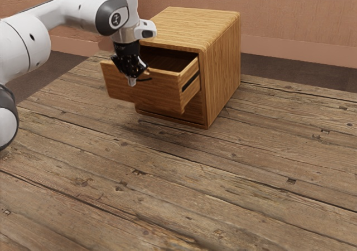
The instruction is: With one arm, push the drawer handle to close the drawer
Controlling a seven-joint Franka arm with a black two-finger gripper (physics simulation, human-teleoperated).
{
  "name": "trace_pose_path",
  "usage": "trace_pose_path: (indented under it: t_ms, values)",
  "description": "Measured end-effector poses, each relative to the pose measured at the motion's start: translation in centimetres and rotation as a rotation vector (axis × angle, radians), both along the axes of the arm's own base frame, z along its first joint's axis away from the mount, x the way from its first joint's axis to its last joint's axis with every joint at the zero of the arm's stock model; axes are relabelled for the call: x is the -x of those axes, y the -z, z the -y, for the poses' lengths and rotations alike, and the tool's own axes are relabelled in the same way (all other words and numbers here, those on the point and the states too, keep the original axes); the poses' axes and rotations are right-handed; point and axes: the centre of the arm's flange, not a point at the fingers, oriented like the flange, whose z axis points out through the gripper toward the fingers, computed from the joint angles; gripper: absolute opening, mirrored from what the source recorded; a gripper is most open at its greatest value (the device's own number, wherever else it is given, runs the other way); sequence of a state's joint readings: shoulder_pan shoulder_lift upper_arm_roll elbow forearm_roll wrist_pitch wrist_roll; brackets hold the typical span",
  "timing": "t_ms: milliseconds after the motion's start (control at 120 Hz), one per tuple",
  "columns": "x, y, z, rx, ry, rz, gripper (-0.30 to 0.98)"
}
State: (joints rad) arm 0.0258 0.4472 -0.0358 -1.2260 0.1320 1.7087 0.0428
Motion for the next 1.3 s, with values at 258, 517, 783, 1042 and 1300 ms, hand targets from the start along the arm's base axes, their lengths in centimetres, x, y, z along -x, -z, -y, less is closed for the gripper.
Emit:
trace_pose_path:
  t_ms: [258,517,783,1042,1300]
  values:
    - [-2.1,2.3,1.8,0.003,0.028,-0.042,-0.1]
    - [-2.8,1.1,1.5,0.001,0.024,-0.019,-0.09]
    - [-4.2,1.1,0.5,-0.008,0.014,0.033,-0.1]
    - [-5.2,0.7,-1.1,-0.026,0.001,0.12,-0.1]
    - [-6.6,1.4,-0.8,0.006,0.009,0.198,-0.1]
